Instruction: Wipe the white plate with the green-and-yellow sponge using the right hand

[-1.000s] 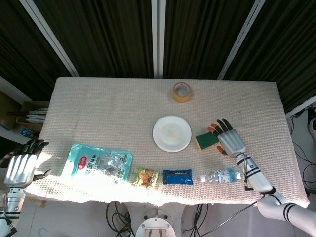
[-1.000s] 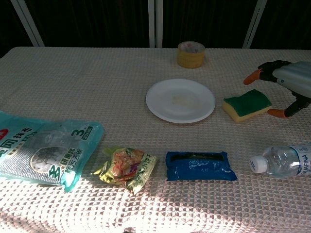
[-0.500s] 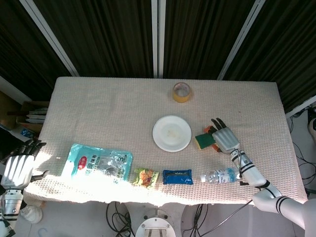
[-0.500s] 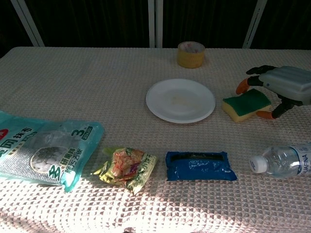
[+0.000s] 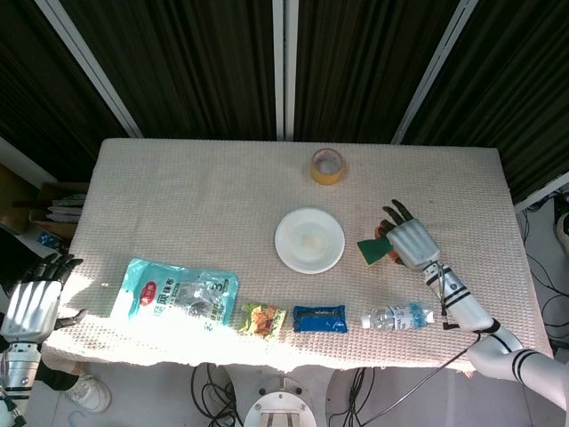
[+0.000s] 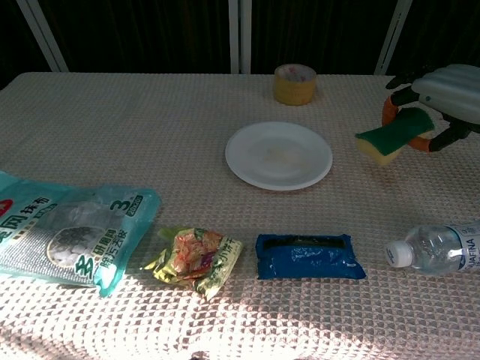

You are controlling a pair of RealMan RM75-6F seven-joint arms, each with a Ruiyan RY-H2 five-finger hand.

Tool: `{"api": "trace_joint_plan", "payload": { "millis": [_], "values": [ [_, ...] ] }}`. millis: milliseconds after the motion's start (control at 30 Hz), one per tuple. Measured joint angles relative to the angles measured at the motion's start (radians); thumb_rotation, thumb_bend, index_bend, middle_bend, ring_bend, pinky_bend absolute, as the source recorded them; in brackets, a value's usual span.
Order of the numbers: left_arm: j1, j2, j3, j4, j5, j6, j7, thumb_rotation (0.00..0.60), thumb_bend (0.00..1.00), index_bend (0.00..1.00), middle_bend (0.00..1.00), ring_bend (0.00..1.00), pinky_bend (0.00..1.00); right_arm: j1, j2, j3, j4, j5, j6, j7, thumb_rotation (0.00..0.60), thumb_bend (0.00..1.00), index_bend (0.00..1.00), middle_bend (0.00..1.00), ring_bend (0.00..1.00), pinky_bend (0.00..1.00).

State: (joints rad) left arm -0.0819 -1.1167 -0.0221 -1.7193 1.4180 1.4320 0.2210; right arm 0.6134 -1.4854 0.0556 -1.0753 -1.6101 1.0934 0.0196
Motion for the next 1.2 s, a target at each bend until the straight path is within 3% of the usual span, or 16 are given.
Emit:
{"api": "trace_joint_plan", "payload": {
  "millis": [200,333,767,1067,1200],
  "values": [
    [-0.004,-0.008,0.002,0.002,0.009,-0.004,-0.002,0.600,0.09,0.20,0.15,0.10,0.18,0.072,0.010,0.025,-0.040,-0.021,-0.039,-0.147,0.600,0.42,0.66,0.38,0.13,0.05],
    [-0.003,-0.011,0.005,0.017,0.010,-0.005,-0.015,0.600,0.09,0.20,0.15,0.10,0.18,0.128,-0.047,0.044,-0.017,-0.020,-0.087,-0.258,0.600,0.43,0.66,0.38,0.15,0.05],
    [-0.004,-0.021,0.002,0.086,0.007,-0.014,-0.082,0.600,0.09,0.20,0.15,0.10,0.18,0.232,-0.358,0.077,0.255,0.006,-0.104,-0.330,0.600,0.45,0.67,0.38,0.15,0.05],
    [-0.005,-0.039,0.003,0.117,0.007,-0.020,-0.109,0.600,0.09,0.20,0.15,0.10,0.18,0.248,-0.471,0.044,0.453,0.002,-0.099,-0.354,0.600,0.48,0.67,0.39,0.17,0.02],
    [-0.006,-0.044,0.003,0.124,0.008,-0.021,-0.115,0.600,0.09,0.20,0.15,0.10,0.18,0.245,-0.473,0.044,0.480,0.015,-0.084,-0.354,0.600,0.48,0.67,0.39,0.17,0.02]
  ]
}}
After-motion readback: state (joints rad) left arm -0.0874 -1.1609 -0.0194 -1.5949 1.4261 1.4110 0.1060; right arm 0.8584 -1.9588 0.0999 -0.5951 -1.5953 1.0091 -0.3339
